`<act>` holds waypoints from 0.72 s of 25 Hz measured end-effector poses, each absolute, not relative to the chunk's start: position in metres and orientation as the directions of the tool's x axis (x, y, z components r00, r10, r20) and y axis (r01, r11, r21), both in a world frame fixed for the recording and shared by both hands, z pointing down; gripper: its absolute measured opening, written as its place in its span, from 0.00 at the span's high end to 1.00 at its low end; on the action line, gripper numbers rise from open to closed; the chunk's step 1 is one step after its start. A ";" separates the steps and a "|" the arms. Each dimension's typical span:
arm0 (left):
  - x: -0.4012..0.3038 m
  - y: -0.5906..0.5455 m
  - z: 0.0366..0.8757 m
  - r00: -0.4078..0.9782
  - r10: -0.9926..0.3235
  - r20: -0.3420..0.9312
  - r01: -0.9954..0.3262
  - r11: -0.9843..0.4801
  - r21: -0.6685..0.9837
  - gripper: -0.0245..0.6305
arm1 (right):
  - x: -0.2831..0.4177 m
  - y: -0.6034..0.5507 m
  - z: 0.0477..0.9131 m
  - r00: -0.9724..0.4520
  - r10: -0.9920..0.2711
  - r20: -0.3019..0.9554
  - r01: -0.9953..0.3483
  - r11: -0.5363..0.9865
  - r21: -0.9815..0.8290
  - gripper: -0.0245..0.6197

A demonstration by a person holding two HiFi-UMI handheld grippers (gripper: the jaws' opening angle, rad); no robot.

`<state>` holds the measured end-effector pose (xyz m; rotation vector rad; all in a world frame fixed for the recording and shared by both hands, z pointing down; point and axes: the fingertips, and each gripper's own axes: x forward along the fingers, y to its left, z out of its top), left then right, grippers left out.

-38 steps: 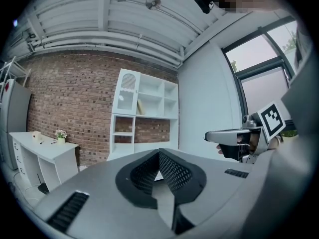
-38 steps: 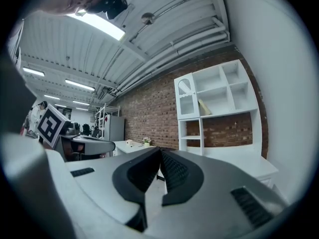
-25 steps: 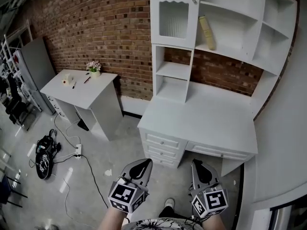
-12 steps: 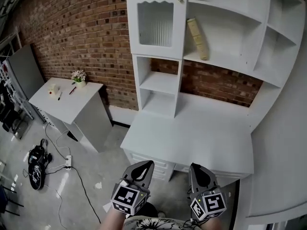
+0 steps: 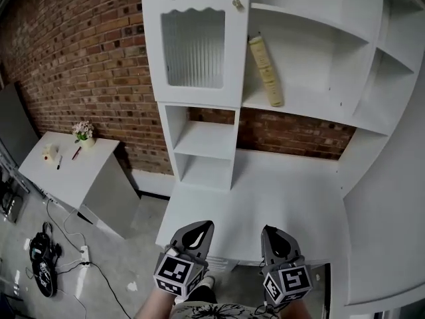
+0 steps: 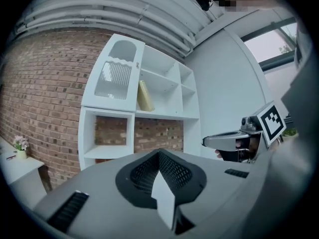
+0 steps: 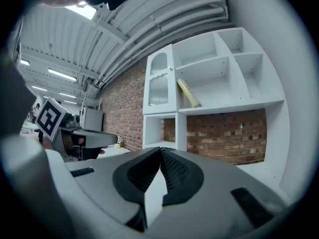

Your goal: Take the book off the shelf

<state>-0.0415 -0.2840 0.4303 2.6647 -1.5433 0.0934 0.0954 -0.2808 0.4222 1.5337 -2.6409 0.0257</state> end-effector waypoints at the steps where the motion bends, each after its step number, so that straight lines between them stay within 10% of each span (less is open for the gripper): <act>1: -0.046 -0.299 0.426 0.509 -0.857 0.083 -0.860 -0.509 0.022 0.94 | 0.091 -0.296 0.418 -0.479 -0.874 0.081 -0.875 0.483 0.037 0.95; 18: -0.118 -0.476 0.381 0.563 -0.826 0.000 -0.825 -0.563 -0.048 0.94 | 0.059 -0.477 0.328 -0.243 -0.969 -0.045 -0.959 0.233 0.161 0.94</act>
